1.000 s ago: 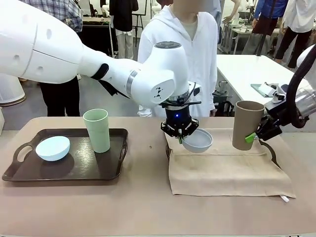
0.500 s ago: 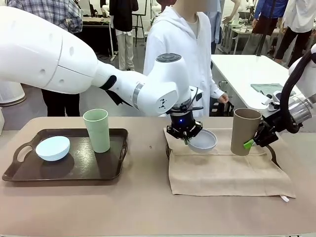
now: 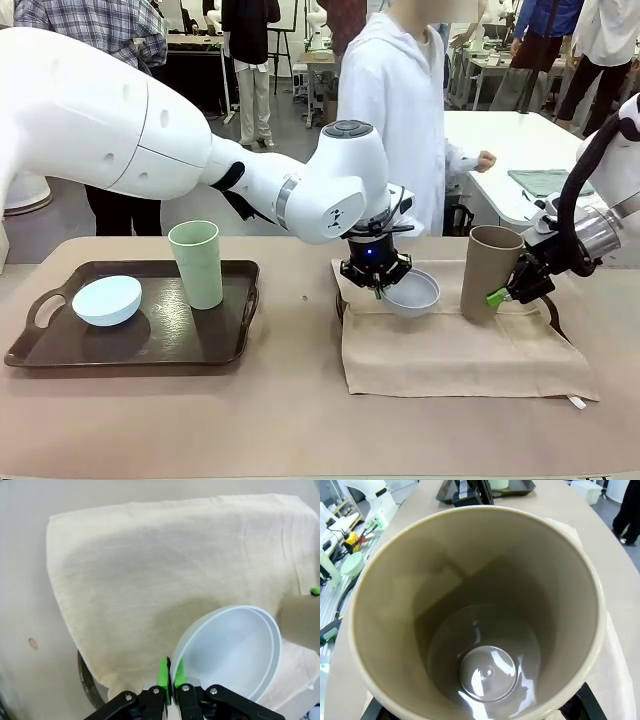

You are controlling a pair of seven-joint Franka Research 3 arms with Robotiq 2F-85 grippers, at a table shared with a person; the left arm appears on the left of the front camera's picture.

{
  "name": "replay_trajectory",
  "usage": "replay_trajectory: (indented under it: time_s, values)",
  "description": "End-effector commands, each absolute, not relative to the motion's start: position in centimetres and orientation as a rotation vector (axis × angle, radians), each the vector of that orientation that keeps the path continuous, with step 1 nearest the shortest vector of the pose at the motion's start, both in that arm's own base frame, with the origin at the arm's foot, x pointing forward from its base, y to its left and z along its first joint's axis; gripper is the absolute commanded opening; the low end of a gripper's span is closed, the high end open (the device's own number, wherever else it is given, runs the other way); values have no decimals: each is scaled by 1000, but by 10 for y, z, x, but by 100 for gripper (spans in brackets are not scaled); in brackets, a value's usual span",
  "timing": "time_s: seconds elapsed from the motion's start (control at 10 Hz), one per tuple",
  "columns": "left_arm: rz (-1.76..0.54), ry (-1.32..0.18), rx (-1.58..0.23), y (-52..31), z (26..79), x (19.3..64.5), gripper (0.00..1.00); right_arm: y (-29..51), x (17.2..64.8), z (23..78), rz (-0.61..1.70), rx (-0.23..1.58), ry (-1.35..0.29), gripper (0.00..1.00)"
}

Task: Set up a tray with a mat and arrange the tableware.
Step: Place the Picnic Bowl and Reusable plastic cup back onto the Handle tray in front of the human's position.

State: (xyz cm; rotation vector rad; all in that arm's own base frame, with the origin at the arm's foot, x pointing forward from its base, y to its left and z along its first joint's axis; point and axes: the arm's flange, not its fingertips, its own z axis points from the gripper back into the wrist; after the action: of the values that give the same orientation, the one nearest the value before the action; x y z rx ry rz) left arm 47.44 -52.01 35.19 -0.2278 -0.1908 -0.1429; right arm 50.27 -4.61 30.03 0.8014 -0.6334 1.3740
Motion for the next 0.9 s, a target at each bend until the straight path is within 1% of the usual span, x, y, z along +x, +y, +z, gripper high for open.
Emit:
replay_trajectory:
  time_s: [0.0, 0.1, 0.2, 0.3, 0.4, 0.5, 0.6, 0.7, 0.8]
  values:
    - [-155, -158, -203, -522, 353, 478, 4, -47, 512, 294, 1373, 802, -662, 81]
    - [-162, -154, -200, -523, 351, 478, 4, -49, 512, 293, 1375, 801, -659, 81]
    - [-166, -134, -195, -522, 350, 479, 18, -48, 513, 294, 1385, 801, -658, 90]
    - [-164, -126, -191, -522, 350, 479, 64, -48, 512, 294, 1389, 796, -644, 100]
    - [-164, -118, -187, -521, 351, 479, 78, -49, 511, 299, 1374, 768, -633, 100]
    - [-148, -96, -183, -518, 352, 478, 84, -52, 508, 306, 1349, 726, -601, 100]
    - [-131, -61, -179, -513, 354, 476, 98, -57, 503, 316, 1327, 681, -564, 100]
    - [-128, -50, -173, -507, 360, 472, 100, -63, 498, 327, 1317, 669, -548, 100]
    - [-134, -53, -180, -502, 368, 468, 100, -72, 495, 335, 1287, 655, -525, 100]
